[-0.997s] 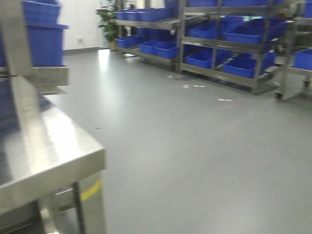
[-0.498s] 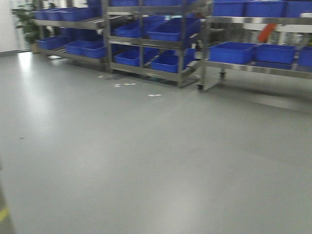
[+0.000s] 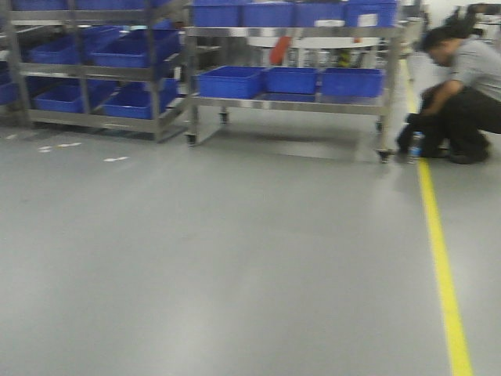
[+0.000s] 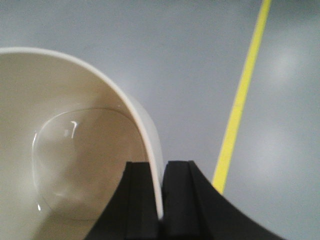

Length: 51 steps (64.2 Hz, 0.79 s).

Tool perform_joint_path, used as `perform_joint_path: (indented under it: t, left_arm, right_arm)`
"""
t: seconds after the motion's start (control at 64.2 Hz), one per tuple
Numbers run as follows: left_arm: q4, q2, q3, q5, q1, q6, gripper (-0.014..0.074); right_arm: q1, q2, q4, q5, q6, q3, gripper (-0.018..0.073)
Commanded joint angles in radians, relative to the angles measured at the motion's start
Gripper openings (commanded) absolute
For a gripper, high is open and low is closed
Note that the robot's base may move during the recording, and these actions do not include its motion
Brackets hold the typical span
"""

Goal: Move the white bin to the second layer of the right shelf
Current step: 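Drive past the racks of blue bins, keeping the white bin gripped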

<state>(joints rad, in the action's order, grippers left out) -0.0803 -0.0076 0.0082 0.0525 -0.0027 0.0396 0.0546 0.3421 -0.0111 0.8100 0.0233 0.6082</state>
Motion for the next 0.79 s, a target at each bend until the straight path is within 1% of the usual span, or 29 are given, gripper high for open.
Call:
perform_joint_path:
  t: [0.0, 0.779]
  left_arm:
    - [-0.005, -0.016, 0.027, -0.083, 0.001, -0.005, 0.0085]
    - [-0.005, -0.016, 0.027, -0.083, 0.001, -0.005, 0.0085]
  right_arm:
    - [-0.007, 0.008, -0.005, -0.089, -0.004, 0.027, 0.0048]
    - [-0.007, 0.008, -0.005, -0.088, -0.004, 0.027, 0.0048]
